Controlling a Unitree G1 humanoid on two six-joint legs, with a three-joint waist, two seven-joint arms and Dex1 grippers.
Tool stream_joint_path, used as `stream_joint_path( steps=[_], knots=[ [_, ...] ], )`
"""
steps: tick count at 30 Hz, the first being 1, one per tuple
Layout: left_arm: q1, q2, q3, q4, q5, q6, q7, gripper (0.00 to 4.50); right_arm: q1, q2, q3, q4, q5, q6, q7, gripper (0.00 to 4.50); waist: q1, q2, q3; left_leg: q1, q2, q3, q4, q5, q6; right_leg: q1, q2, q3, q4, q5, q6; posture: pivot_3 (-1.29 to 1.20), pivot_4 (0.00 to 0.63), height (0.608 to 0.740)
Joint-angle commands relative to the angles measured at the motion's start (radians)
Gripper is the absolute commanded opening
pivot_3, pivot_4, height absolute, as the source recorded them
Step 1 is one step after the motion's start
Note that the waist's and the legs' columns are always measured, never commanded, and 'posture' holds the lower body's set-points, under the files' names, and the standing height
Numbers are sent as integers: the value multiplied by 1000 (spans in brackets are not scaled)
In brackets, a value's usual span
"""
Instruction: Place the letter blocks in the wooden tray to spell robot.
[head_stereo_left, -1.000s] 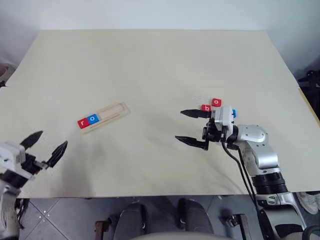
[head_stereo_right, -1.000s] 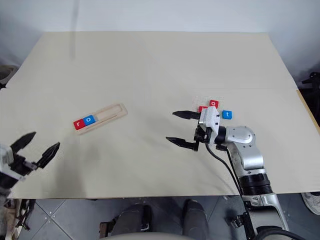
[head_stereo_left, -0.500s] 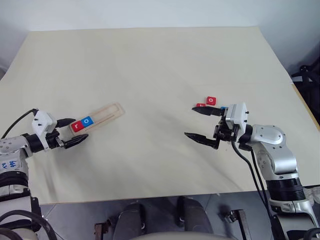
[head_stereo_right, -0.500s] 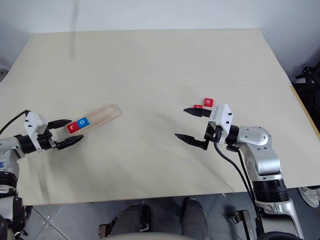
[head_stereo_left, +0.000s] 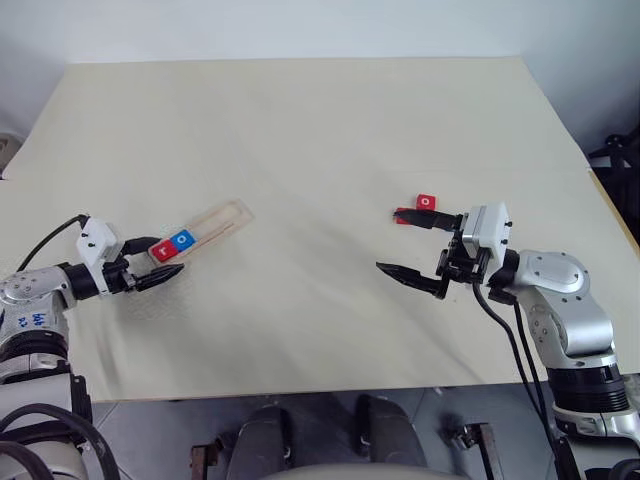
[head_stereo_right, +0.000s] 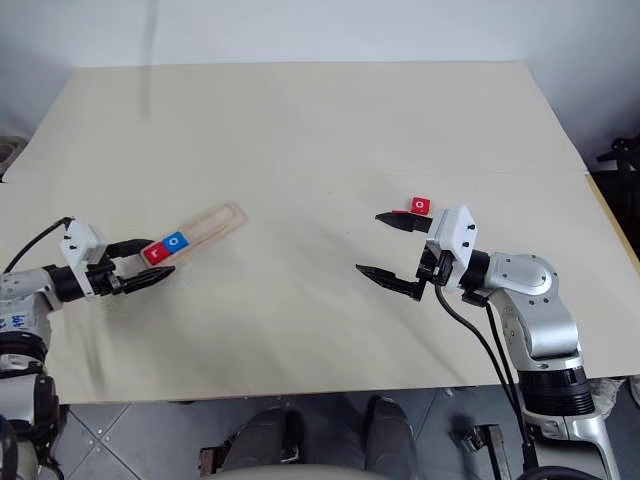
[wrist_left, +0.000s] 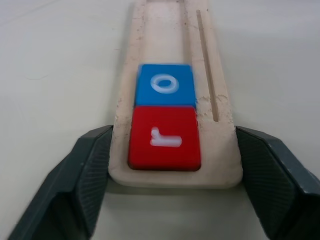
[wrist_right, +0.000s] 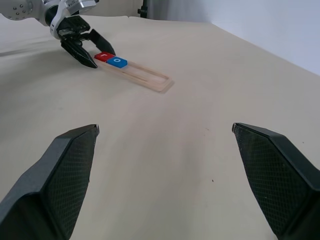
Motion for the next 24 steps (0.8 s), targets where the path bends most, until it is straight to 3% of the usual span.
stream_joint_path(
  steps=[1,5,10,17,24],
  knots=[
    [44,-14,-24,12,36,-2,9,3405,-8,-20,-27,-27,21,3,0,4500,0,0,0,0,0,0,0,0,0,0,0,0,0,0,0,0,150,740],
    [44,-30,-21,-69,13,-12,-22,3405,-5,-38,-38,3,17,-3,10,4500,1,1,0,0,0,0,0,0,0,0,0,0,0,0,0,0,150,740],
    [77,-70,-52,-345,-32,65,-81,3405,44,-86,-85,40,15,-18,21,4500,18,-1,0,-2,0,0,1,0,0,0,0,0,-1,0,0,0,150,740],
    [129,-140,-242,-812,-9,258,-109,3405,218,-124,-195,-10,11,-15,-25,4500,24,-2,1,-2,0,0,1,0,0,-1,0,0,-1,0,0,0,150,740],
    [90,-233,-354,-863,41,341,-44,3405,429,-100,-292,-130,26,-12,-100,4500,22,-2,1,-2,0,0,1,0,0,-1,0,0,-1,0,0,0,150,740]
  ],
)
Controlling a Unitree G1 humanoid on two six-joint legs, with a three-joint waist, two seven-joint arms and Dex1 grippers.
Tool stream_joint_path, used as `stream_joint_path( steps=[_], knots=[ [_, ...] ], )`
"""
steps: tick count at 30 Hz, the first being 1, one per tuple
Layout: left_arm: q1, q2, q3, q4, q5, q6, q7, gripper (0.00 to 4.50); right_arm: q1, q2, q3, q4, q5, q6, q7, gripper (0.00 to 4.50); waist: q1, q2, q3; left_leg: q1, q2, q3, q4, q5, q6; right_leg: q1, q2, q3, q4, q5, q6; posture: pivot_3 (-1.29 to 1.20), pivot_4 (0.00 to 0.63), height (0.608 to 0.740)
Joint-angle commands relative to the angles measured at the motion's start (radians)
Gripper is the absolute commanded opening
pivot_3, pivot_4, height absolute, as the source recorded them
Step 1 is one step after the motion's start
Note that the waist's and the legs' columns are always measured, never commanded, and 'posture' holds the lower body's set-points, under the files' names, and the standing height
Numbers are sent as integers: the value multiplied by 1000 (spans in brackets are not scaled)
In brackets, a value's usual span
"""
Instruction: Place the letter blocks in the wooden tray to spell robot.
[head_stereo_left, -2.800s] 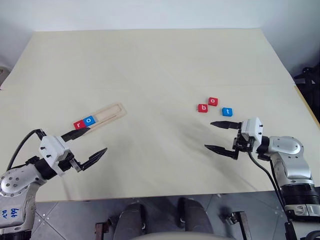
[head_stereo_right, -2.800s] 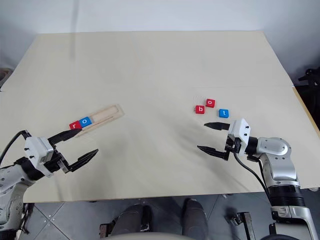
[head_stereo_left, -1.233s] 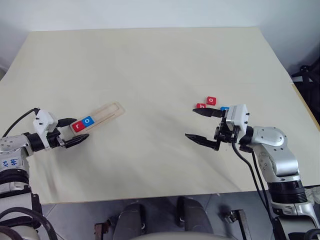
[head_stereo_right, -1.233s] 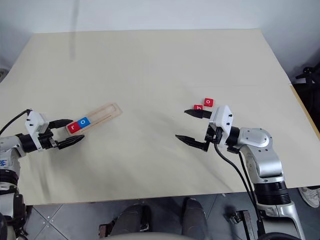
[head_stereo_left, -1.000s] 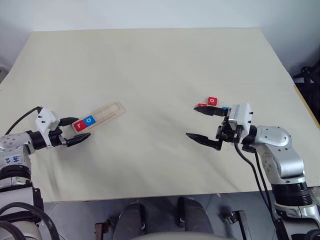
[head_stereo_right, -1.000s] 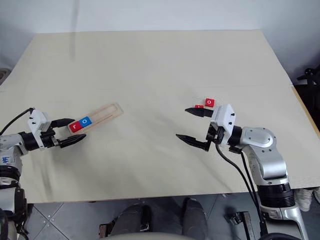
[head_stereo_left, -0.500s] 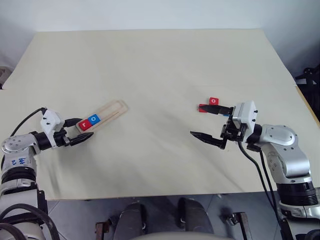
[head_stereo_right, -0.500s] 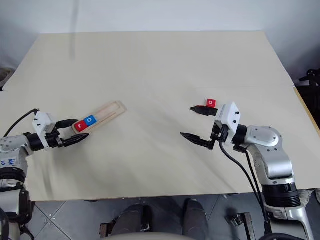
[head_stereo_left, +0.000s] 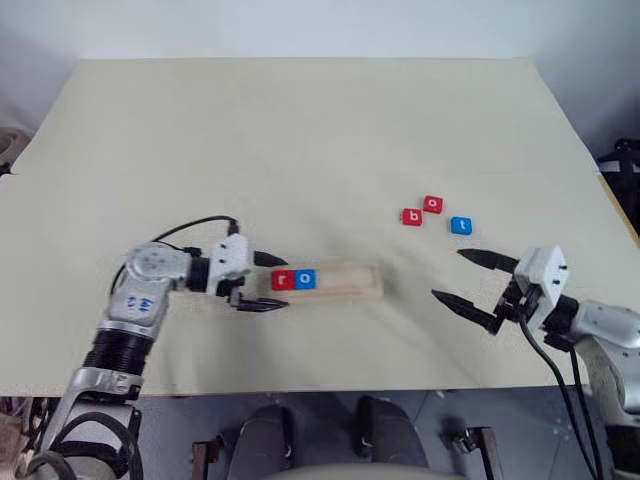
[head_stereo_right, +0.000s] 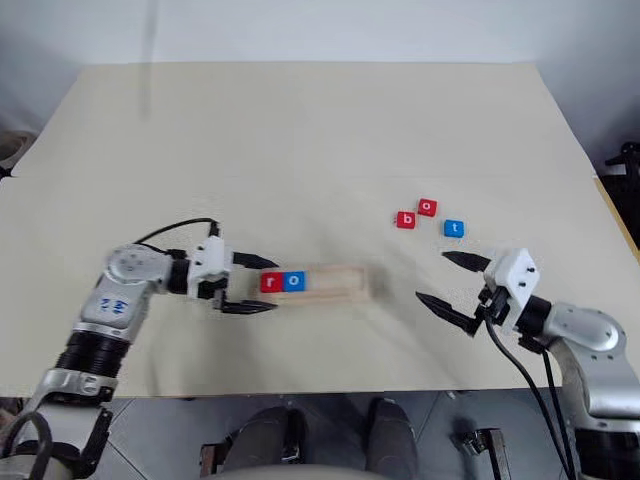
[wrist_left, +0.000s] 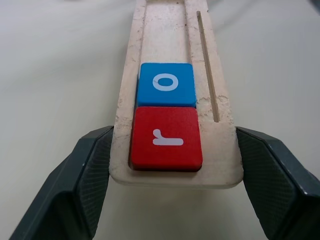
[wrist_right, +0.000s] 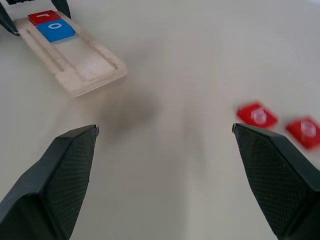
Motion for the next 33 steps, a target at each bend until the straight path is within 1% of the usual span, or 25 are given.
stream_joint_path(
  steps=[1,5,14,16,17,18,21,23,25,27,30,33],
  knots=[
    [-28,-7,-13,5,19,2,21,3405,61,8,-68,-85,28,-8,-36,4500,-4,0,0,0,0,0,0,0,0,0,0,0,0,0,0,0,150,740],
    [-46,-16,-27,47,40,-1,38,3405,110,17,-94,-123,35,0,-73,4500,-1,0,0,1,0,0,0,0,0,0,0,1,0,0,0,0,150,740],
    [-38,-14,-20,51,18,31,29,3405,135,32,-95,-144,55,7,-110,4500,0,0,0,1,0,0,0,0,0,1,0,1,0,0,0,0,150,740],
    [-36,-17,-4,54,14,19,49,4145,132,39,-94,-142,67,15,-121,4500,0,0,0,1,0,-1,0,0,0,1,0,1,0,0,0,0,150,740],
    [-34,-16,6,53,7,6,51,4433,118,47,-91,-137,79,34,-138,4500,0,0,0,1,0,-1,0,0,0,1,0,1,0,0,0,0,150,740],
    [-34,-16,15,55,5,-9,61,4479,102,54,-87,-132,88,44,-149,4500,0,0,0,1,0,-1,0,0,0,1,0,1,0,0,0,0,150,740],
    [-13,-11,74,42,-42,-38,73,4479,-20,66,-27,-99,78,117,-208,4500,-7,0,0,1,0,-1,1,0,0,0,0,1,0,0,0,0,150,740],
    [16,7,122,7,-88,-22,69,4479,-143,73,28,-51,50,214,-282,4500,-15,0,0,1,0,0,1,0,0,0,0,2,1,0,0,0,150,740],
    [51,20,175,-30,-133,1,79,4479,-266,92,73,17,22,271,-335,4500,-23,0,0,1,0,-1,0,0,0,-1,0,2,2,0,-1,0,150,740],
    [94,35,225,-72,-183,32,83,4479,-373,108,114,95,-16,278,-358,4500,-27,0,0,1,0,-1,0,0,0,-1,0,2,2,0,-1,0,150,740],
    [169,54,290,-138,-230,59,104,4479,-500,142,136,202,-40,293,-392,4500,-26,0,0,0,0,-2,0,0,0,-1,0,1,1,0,-1,0,150,740],
    [243,64,322,-214,-255,83,129,4479,-536,133,156,242,-72,267,-372,4500,-22,0,0,-1,0,-2,0,0,0,-1,0,1,0,0,-1,0,150,740]
  ],
)
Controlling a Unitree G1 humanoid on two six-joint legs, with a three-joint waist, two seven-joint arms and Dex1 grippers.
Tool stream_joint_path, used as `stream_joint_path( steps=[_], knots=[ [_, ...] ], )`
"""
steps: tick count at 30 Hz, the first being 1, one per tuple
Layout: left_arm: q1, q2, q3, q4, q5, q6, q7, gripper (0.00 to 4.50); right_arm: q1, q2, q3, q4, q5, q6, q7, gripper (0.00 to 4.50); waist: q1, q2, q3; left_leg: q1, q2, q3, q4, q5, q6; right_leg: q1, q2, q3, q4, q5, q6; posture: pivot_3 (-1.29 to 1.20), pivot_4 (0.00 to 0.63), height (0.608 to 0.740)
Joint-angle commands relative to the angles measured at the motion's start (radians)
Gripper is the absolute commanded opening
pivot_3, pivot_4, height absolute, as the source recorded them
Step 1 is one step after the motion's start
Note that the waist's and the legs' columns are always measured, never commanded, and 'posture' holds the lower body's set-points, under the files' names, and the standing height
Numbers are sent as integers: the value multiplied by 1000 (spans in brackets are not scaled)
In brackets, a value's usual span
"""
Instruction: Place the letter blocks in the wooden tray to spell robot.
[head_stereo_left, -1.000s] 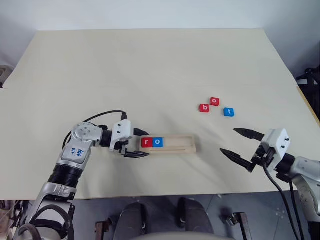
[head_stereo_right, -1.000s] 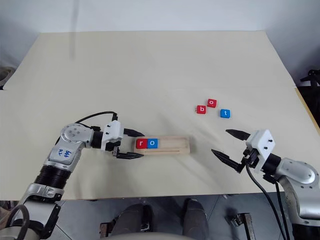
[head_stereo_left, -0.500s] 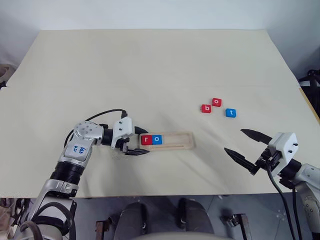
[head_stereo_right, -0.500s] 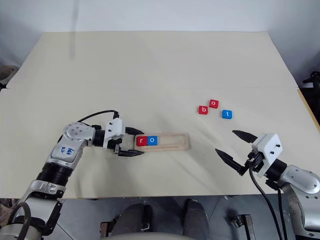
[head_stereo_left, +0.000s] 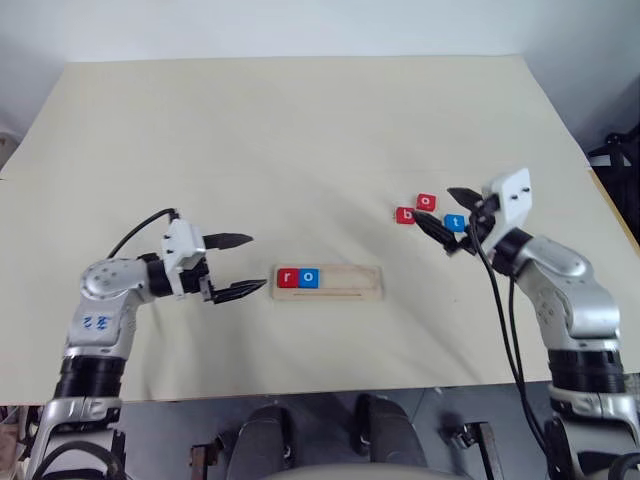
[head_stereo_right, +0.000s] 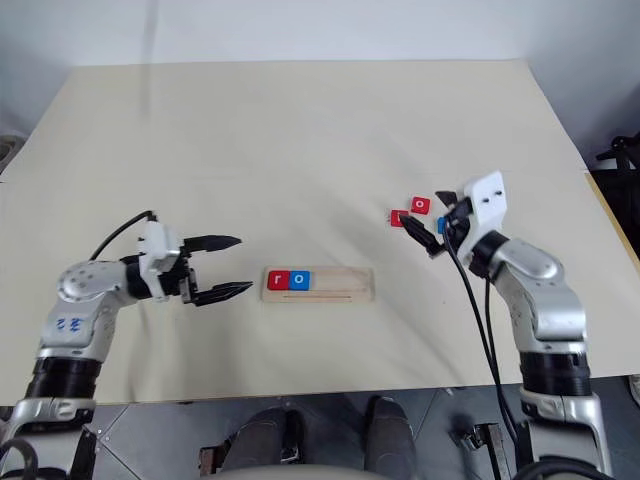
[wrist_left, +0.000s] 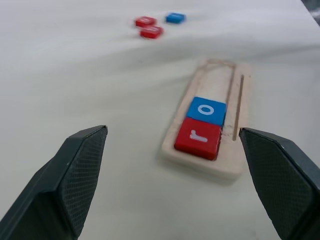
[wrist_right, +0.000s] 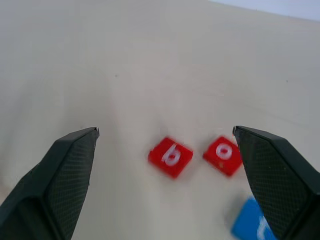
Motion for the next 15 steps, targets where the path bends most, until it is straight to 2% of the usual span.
stream_joint_path(
  steps=[1,4,7,9,15],
  knots=[
    [67,10,46,-115,-49,25,30,4479,-14,-19,0,16,-30,-30,20,4500,5,0,0,0,0,-1,0,0,0,0,0,0,0,0,0,0,150,740],
    [97,5,54,-147,-52,13,45,4479,-4,-27,1,2,-32,-32,45,4500,9,0,0,-1,0,0,0,0,0,0,0,0,-1,0,0,0,150,740],
    [82,-15,39,-151,-41,10,78,4479,86,-57,-67,-105,6,5,49,4500,22,0,0,0,0,-1,0,0,0,0,0,0,0,0,0,0,150,740],
    [70,-33,40,-150,-89,27,59,4479,137,-73,-99,-156,17,13,44,4500,23,0,0,0,0,0,0,0,0,0,0,0,0,0,0,0,150,740],
    [-6,-70,-16,-100,-90,32,29,4479,430,-82,-306,-352,74,2,40,4500,29,0,0,0,0,0,0,0,0,1,0,-1,-1,0,0,0,150,740]
  ],
)
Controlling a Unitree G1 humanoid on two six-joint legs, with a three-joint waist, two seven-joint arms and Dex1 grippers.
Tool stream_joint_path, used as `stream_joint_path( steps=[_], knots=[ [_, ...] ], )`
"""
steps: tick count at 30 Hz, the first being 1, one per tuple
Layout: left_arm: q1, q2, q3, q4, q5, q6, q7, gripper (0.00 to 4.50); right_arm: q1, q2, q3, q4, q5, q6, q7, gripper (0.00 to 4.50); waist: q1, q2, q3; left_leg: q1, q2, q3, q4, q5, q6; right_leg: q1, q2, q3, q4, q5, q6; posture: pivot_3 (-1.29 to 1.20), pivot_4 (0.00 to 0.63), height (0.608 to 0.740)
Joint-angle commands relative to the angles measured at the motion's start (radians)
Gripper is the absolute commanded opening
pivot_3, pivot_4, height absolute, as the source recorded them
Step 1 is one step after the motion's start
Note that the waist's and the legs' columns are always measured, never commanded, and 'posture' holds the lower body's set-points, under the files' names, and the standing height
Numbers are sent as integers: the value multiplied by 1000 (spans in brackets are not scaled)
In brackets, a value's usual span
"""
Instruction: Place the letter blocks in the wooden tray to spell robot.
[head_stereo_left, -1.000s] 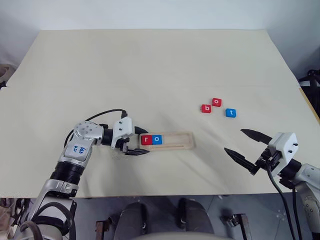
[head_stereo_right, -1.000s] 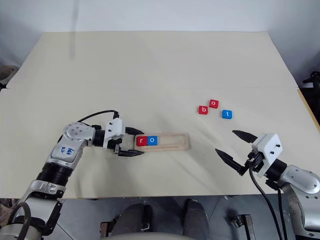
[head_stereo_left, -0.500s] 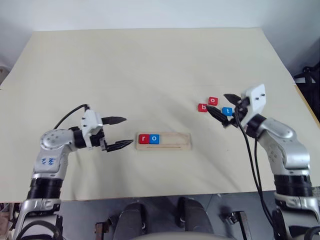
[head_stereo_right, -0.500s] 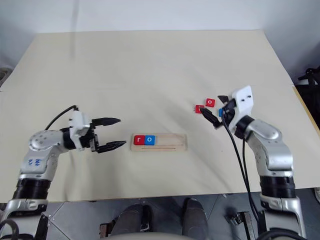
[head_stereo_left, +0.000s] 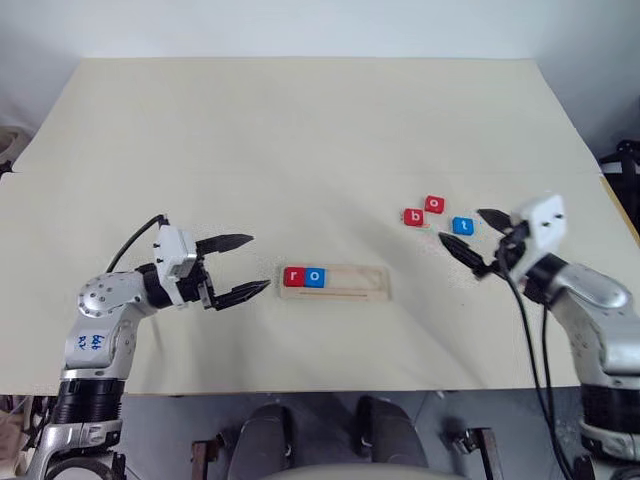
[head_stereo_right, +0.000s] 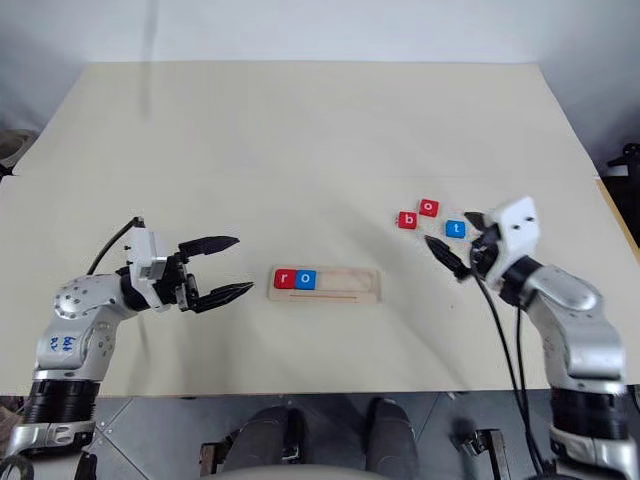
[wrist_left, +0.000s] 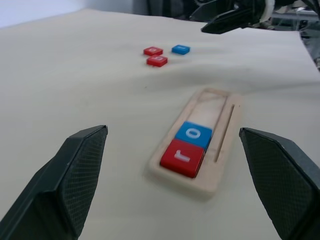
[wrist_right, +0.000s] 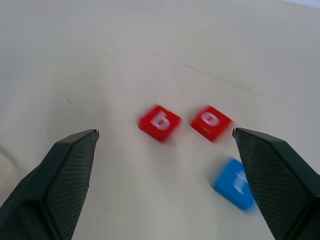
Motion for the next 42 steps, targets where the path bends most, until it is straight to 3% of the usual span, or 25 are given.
stream_joint_path(
  steps=[1,7,12,17,20,24,28,37,42],
  knots=[
    [-45,-11,-18,20,-22,2,-25,4479,140,0,-134,-128,55,-24,10,4500,1,0,0,0,0,0,0,0,0,0,0,0,0,0,0,0,150,740],
    [-97,-18,-41,58,-21,-3,-58,4479,312,59,-224,-166,89,-120,34,4500,-7,0,0,2,0,1,0,0,0,1,0,1,0,0,0,0,150,740],
    [-109,-20,-41,53,-18,-10,-60,4479,325,57,-203,-159,110,-144,58,4500,-7,0,0,2,0,1,0,0,0,1,0,2,0,0,0,0,150,740],
    [-91,-20,-28,29,-10,-26,-33,4479,171,6,-111,-144,120,5,-4,4500,-11,0,0,3,0,1,0,0,0,1,0,3,1,0,0,0,150,740],
    [-54,-13,-15,-6,-21,-14,-15,4479,5,-27,-21,-84,89,142,-69,4500,-8,0,0,3,0,1,0,0,0,0,0,3,1,0,0,0,150,740],
    [-1,-7,1,-68,-34,14,21,4479,-202,-12,72,47,37,256,-158,4500,-8,0,0,2,0,2,0,0,0,0,0,3,1,0,0,0,150,740],
    [34,-10,14,-118,-36,27,59,4479,-318,13,133,146,-4,307,-200,4500,-3,0,0,1,0,0,0,0,0,0,0,1,0,0,0,0,150,740],
    [116,-10,43,-195,-33,19,125,4479,-426,96,207,203,-45,384,-256,4500,-10,0,0,0,0,1,0,0,0,-1,0,2,0,0,0,0,150,740],
    [133,-20,36,-219,-29,16,150,4479,-454,207,250,164,-70,462,-349,4500,-12,0,0,0,0,1,0,0,0,-1,0,2,1,0,0,0,150,740]
  ],
)
